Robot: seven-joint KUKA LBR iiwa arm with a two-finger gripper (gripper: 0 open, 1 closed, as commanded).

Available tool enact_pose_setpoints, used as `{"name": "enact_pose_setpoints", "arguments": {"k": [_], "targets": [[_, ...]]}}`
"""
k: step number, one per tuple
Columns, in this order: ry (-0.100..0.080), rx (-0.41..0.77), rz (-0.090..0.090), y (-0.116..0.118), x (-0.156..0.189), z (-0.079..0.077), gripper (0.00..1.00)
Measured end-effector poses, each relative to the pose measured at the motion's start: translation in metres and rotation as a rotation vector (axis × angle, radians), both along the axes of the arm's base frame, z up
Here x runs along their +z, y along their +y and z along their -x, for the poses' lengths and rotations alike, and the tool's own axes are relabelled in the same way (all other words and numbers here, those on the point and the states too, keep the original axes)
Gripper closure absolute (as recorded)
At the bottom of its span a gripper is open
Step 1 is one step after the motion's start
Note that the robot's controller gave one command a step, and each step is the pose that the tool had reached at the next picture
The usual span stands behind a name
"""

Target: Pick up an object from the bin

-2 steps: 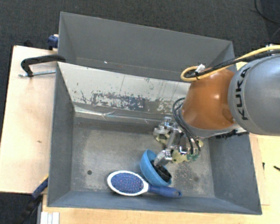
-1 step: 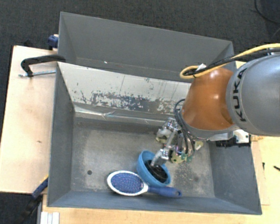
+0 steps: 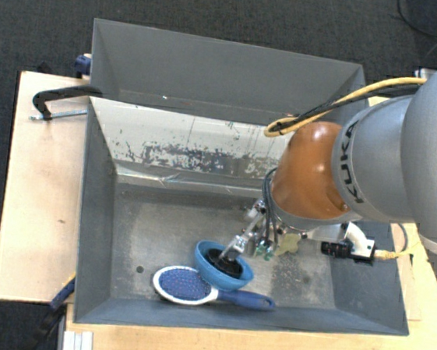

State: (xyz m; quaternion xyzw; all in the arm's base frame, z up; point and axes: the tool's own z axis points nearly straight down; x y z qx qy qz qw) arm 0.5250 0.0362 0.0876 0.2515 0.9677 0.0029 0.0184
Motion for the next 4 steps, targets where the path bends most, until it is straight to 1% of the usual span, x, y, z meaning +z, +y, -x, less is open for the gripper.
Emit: {"name": "enact_pose_setpoints", "arguments": {"k": [1,2,3,4], "targets": [[0.005,-0.13,-0.01,0.0347,-0.0032,-0.0117,0.0],[0.028,-0.121,-0.024,0.0441,-0.0018,-0.0073,1.0],[0.028,-0.122,-0.026,0.0358,-0.0017,-0.0036,1.0],[0.031,-0.116,-0.015,0.041,0.004,-0.0064,1.0]]}}
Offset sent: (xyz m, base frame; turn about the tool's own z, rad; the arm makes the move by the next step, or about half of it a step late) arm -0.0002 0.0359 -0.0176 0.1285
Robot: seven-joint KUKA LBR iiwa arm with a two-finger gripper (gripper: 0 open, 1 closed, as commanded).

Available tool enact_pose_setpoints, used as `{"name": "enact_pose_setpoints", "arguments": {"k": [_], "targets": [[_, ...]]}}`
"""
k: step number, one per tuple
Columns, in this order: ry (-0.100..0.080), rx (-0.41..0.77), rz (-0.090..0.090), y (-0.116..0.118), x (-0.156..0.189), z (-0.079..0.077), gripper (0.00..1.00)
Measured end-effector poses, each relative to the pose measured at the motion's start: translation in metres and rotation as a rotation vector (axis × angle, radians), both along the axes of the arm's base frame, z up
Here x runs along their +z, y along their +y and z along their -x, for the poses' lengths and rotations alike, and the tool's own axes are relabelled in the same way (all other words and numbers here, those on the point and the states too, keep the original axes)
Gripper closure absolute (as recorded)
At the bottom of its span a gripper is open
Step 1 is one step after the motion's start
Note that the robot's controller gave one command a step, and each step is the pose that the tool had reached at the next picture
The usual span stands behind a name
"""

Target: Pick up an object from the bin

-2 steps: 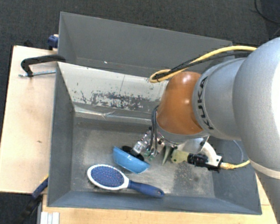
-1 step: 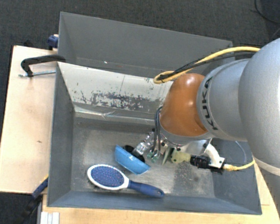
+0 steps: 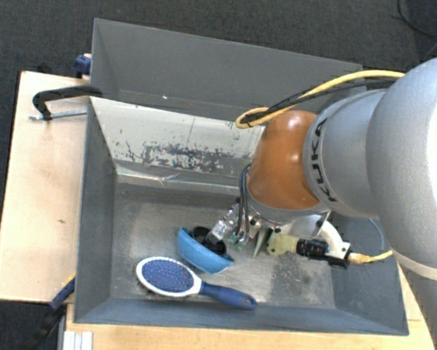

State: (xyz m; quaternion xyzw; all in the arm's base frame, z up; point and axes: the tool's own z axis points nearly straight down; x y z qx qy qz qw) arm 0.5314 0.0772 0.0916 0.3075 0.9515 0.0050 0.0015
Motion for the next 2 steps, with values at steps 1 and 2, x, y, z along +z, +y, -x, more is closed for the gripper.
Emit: {"name": "enact_pose_setpoints", "arguments": {"k": [1,2], "targets": [[-0.001,0.002,0.007,0.0011,0.0227,-0.0017,1.0],[0.001,0.004,0.007,0.0018,0.0316,-0.003,1.0]]}}
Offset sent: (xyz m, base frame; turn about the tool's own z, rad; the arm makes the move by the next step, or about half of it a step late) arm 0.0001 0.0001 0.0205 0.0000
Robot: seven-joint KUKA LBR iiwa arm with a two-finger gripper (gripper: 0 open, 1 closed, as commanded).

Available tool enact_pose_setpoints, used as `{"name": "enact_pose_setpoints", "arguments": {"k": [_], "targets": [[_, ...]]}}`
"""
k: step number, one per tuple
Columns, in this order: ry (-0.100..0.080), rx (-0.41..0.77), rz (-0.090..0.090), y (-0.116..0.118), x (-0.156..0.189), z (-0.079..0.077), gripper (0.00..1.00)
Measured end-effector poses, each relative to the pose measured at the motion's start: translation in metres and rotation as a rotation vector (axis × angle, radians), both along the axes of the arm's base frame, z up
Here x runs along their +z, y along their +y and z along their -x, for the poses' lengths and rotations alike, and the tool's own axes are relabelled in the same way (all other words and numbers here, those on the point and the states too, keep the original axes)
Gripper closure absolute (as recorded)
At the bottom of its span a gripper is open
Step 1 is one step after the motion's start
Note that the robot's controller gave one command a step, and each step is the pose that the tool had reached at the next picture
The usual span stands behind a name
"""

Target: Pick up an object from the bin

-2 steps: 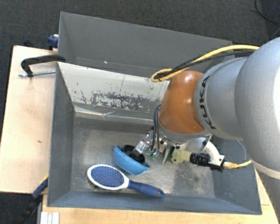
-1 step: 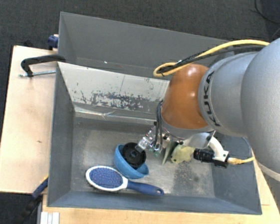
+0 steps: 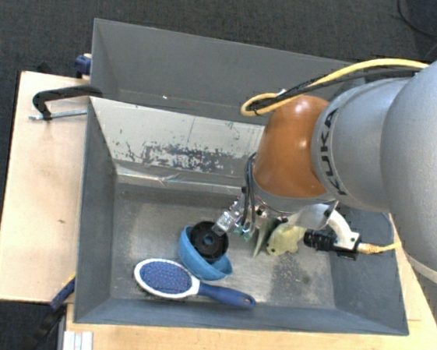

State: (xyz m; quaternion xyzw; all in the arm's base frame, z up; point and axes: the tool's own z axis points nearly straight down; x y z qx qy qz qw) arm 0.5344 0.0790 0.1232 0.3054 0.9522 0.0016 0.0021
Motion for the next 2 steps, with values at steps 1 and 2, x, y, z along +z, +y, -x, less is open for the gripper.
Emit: {"name": "enact_pose_setpoints", "arguments": {"k": [1,2], "targets": [[0.0,0.002,0.0,0.001,0.018,-0.001,1.0],[-0.003,0.004,0.0,0.001,0.055,-0.003,1.0]]}}
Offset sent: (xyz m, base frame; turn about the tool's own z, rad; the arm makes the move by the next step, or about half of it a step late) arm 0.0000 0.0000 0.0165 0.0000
